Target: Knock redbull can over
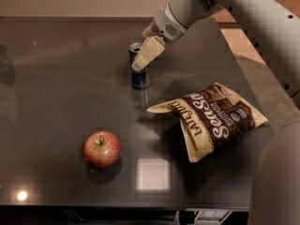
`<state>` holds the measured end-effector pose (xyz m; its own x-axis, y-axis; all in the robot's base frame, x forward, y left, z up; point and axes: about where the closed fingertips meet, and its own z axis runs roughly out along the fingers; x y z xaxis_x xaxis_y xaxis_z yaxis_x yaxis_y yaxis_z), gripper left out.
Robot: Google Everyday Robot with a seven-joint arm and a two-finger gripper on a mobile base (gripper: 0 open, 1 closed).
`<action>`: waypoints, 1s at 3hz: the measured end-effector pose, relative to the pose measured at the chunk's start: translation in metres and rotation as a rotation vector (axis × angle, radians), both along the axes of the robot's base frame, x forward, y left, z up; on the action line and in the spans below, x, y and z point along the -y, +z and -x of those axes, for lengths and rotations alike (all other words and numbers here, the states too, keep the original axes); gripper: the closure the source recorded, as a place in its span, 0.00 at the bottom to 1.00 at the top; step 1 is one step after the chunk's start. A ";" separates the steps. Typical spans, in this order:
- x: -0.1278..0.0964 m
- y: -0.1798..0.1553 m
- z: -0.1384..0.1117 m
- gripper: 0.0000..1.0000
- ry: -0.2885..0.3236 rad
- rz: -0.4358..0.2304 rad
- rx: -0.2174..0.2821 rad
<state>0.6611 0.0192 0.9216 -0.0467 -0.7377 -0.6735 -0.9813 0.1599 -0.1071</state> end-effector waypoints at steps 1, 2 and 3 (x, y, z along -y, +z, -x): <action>-0.008 -0.009 0.006 0.41 0.018 0.005 -0.029; -0.010 -0.013 0.010 0.64 0.028 0.029 -0.041; -0.008 0.005 0.017 0.88 0.047 0.104 0.014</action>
Offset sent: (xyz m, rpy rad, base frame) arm -0.0148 0.0073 -0.0113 -0.0631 0.0478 0.0323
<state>0.6439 0.0270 0.9266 -0.0016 -0.8047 -0.5937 -0.9857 0.1012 -0.1344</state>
